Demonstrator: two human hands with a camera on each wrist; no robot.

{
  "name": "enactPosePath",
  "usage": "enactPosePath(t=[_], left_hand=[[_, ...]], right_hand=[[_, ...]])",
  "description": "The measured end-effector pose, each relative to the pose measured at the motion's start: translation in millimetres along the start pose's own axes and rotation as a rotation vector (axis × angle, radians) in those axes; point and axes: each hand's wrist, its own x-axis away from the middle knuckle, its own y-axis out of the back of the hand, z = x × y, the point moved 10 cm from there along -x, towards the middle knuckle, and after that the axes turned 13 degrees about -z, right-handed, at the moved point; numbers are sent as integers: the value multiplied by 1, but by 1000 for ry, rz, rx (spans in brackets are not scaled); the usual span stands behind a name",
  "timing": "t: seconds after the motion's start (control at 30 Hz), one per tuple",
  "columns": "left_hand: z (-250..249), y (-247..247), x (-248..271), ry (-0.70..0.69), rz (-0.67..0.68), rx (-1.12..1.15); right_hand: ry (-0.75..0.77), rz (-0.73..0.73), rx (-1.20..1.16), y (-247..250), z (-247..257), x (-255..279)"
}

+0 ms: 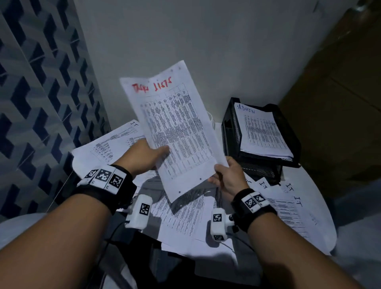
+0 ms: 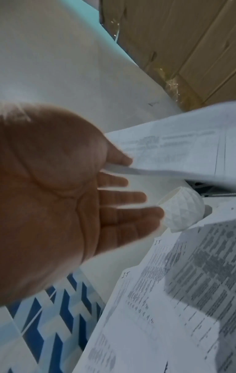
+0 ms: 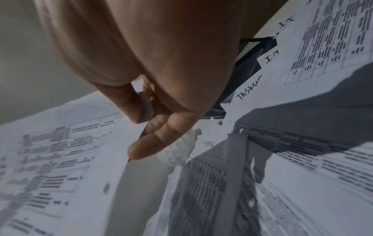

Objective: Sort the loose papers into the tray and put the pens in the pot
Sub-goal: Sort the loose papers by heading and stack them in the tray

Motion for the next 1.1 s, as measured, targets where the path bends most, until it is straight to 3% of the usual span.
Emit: enactPosePath(t=[0.1, 0.23, 0.33, 0.57, 0.7, 0.87, 1.1], left_hand=[[-7, 23, -9, -23, -176, 114], [-4, 45, -18, -45, -274, 48], [-9, 52, -21, -124, -283, -77], [-15, 48, -28, -239, -226, -294], [-9, 46, -34, -224, -187, -335], [-10, 36, -36, -227, -141, -325], [-13, 24, -28, -239, -112, -364]], right_hand=[[-25, -4, 90, -1, -20, -4], [16, -258, 414, 31, -45, -34], [45, -287, 770, 42, -51, -50], [-26, -230, 1034, 26, -69, -64], [77, -292, 1072, 23, -61, -67], [100, -332, 939, 43, -48, -65], [289, -340, 1056, 80, -10, -43]])
